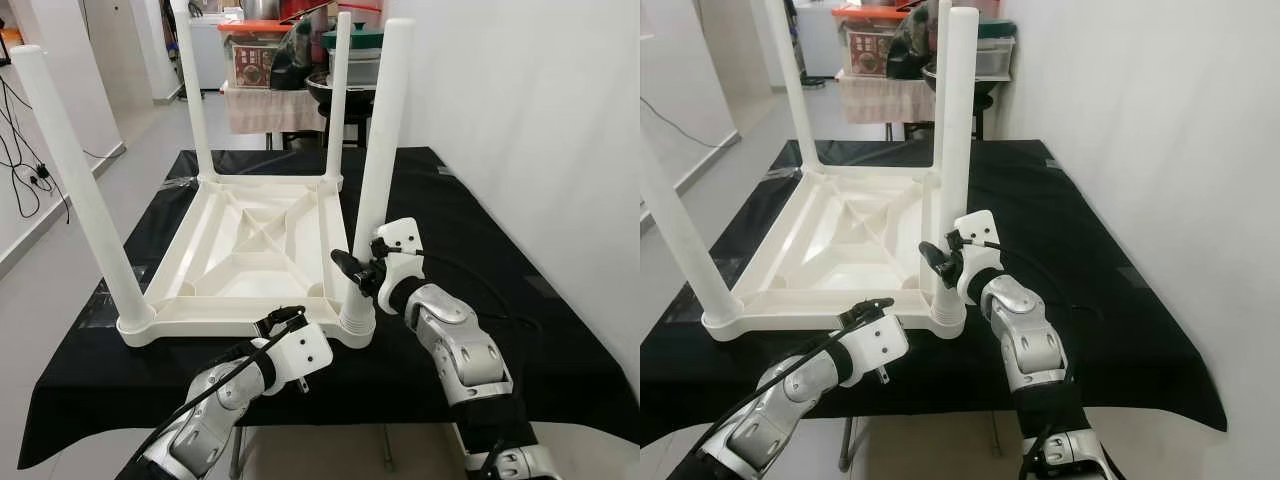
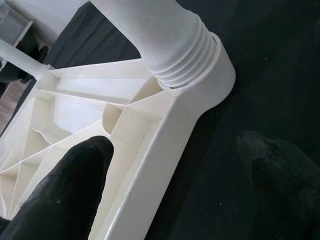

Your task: Building children table

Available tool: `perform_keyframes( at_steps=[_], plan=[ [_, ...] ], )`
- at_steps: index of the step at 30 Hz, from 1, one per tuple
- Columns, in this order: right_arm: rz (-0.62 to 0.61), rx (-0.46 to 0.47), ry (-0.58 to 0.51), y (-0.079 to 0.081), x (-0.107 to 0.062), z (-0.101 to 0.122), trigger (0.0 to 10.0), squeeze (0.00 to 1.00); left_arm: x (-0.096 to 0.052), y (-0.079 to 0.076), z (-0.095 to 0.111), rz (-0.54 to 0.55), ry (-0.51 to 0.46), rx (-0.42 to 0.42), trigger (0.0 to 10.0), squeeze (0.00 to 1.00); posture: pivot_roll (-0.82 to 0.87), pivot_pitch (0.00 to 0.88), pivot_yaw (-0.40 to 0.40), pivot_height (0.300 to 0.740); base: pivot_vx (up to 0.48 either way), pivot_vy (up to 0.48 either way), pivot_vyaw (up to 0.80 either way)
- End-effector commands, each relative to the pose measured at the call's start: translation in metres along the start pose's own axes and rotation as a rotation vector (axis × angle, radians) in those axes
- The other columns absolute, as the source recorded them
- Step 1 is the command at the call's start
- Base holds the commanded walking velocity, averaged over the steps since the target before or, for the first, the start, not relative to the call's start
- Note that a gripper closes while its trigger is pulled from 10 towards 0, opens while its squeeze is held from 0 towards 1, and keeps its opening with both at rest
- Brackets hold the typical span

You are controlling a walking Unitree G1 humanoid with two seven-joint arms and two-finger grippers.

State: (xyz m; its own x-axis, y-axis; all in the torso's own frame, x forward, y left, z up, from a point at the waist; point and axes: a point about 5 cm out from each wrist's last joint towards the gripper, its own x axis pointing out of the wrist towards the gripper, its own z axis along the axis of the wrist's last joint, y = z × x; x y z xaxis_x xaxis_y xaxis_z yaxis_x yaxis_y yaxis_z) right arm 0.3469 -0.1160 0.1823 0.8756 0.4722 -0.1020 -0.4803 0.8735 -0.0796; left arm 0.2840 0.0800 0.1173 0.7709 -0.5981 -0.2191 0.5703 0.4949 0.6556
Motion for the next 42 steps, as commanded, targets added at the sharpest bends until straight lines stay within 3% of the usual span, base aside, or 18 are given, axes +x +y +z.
perform_keyframes(
  at_steps=[1,3,4,6,7,15,16,17,18,27,28,30,31,32,36,37,38,42],
  plan=[
    [0.018,-0.062,0.065,-0.007,0.004,-0.004,10.0,0.00,0.001,0.001,-0.001,-0.007,0.006,0.002,10.0,0.00,0.00,0.000,-0.031,0.740,0.000,0.000,0.00],
    [0.034,-0.092,0.047,-0.015,0.008,0.004,10.0,0.15,0.000,0.001,-0.001,-0.007,0.005,0.003,10.0,0.00,0.00,0.000,-0.031,0.740,0.000,0.000,0.00],
    [0.059,-0.103,0.033,-0.019,0.011,0.008,10.0,0.84,0.000,0.000,-0.001,-0.008,0.005,0.003,10.0,0.00,0.01,0.000,-0.034,0.740,0.000,0.000,0.00],
    [0.077,-0.108,0.023,-0.021,0.012,0.011,10.0,0.84,0.000,0.000,-0.001,-0.008,0.005,0.003,10.0,0.00,0.01,0.000,-0.034,0.740,0.000,0.000,0.00],
    [0.202,-0.140,-0.034,-0.023,0.017,0.024,10.0,1.00,-0.001,0.000,0.000,-0.008,0.003,0.003,10.0,0.00,0.01,0.006,-0.022,0.740,0.000,0.000,0.00],
    [0.489,-0.189,-0.082,-0.017,0.013,0.040,10.0,1.00,-0.002,-0.001,0.003,-0.007,-0.002,0.004,10.0,0.00,0.03,0.019,-0.045,0.740,0.000,0.000,0.00],
    [0.577,-0.212,-0.070,-0.017,0.011,0.040,10.0,0.69,-0.002,-0.001,0.004,-0.005,-0.004,0.005,10.0,0.00,0.03,0.022,-0.052,0.740,0.000,0.000,0.00],
    [0.577,-0.212,-0.070,-0.017,0.011,0.040,10.0,0.69,-0.002,-0.001,0.004,-0.005,-0.004,0.005,10.0,0.00,0.03,0.022,-0.052,0.740,0.000,0.000,0.00],
    [0.641,-0.211,-0.053,-0.016,0.011,0.039,10.0,0.00,-0.003,-0.003,0.006,-0.004,-0.010,0.043,10.0,0.00,0.04,0.021,-0.054,0.740,0.000,0.000,0.00],
    [0.688,-0.171,-0.033,-0.022,0.020,0.036,9.0,0.00,-0.004,-0.009,0.011,-0.026,-0.062,0.057,10.0,0.00,0.03,0.010,-0.048,0.740,0.000,0.000,0.00],
    [0.688,-0.168,-0.030,-0.024,0.019,0.035,4.9,0.00,-0.005,-0.008,0.011,0.001,-0.049,0.058,10.0,0.00,0.03,0.008,-0.048,0.740,0.000,0.000,0.00],
    [0.691,-0.163,-0.028,-0.026,0.019,0.034,4.5,0.00,-0.006,-0.007,0.012,0.027,-0.054,0.083,10.0,0.00,0.03,0.007,-0.048,0.740,0.000,0.000,0.00],
    [0.689,-0.152,-0.025,-0.029,0.017,0.032,0.0,0.00,-0.011,-0.003,0.016,0.093,-0.074,0.122,10.0,0.00,0.03,0.006,-0.047,0.740,0.000,0.000,0.00],
    [0.689,-0.152,-0.025,-0.029,0.017,0.032,0.0,0.00,-0.011,-0.003,0.016,0.093,-0.074,0.122,10.0,0.00,0.03,0.006,-0.047,0.740,0.000,0.000,0.00],
    [0.703,-0.149,-0.020,-0.032,0.014,0.028,0.0,0.00,-0.021,0.009,0.020,0.170,-0.161,-0.124,10.0,0.00,0.02,0.004,-0.045,0.740,0.000,0.000,0.00],
    [0.687,-0.165,0.002,-0.037,0.009,0.022,0.0,0.00,-0.032,0.024,0.019,0.285,-0.204,-0.378,10.0,0.00,0.02,0.008,-0.052,0.740,0.000,0.000,0.00],
    [0.677,-0.177,0.015,-0.039,0.008,0.019,0.0,0.00,-0.037,0.027,0.018,0.313,-0.222,-0.460,10.0,0.00,0.02,0.009,-0.052,0.740,0.000,0.000,0.00],
    [0.612,-0.188,0.036,-0.051,-0.001,0.012,0.0,0.00,-0.050,0.029,0.009,0.370,-0.243,-0.627,10.0,0.00,-0.01,0.013,-0.045,0.740,0.000,0.000,0.00]
  ],
)
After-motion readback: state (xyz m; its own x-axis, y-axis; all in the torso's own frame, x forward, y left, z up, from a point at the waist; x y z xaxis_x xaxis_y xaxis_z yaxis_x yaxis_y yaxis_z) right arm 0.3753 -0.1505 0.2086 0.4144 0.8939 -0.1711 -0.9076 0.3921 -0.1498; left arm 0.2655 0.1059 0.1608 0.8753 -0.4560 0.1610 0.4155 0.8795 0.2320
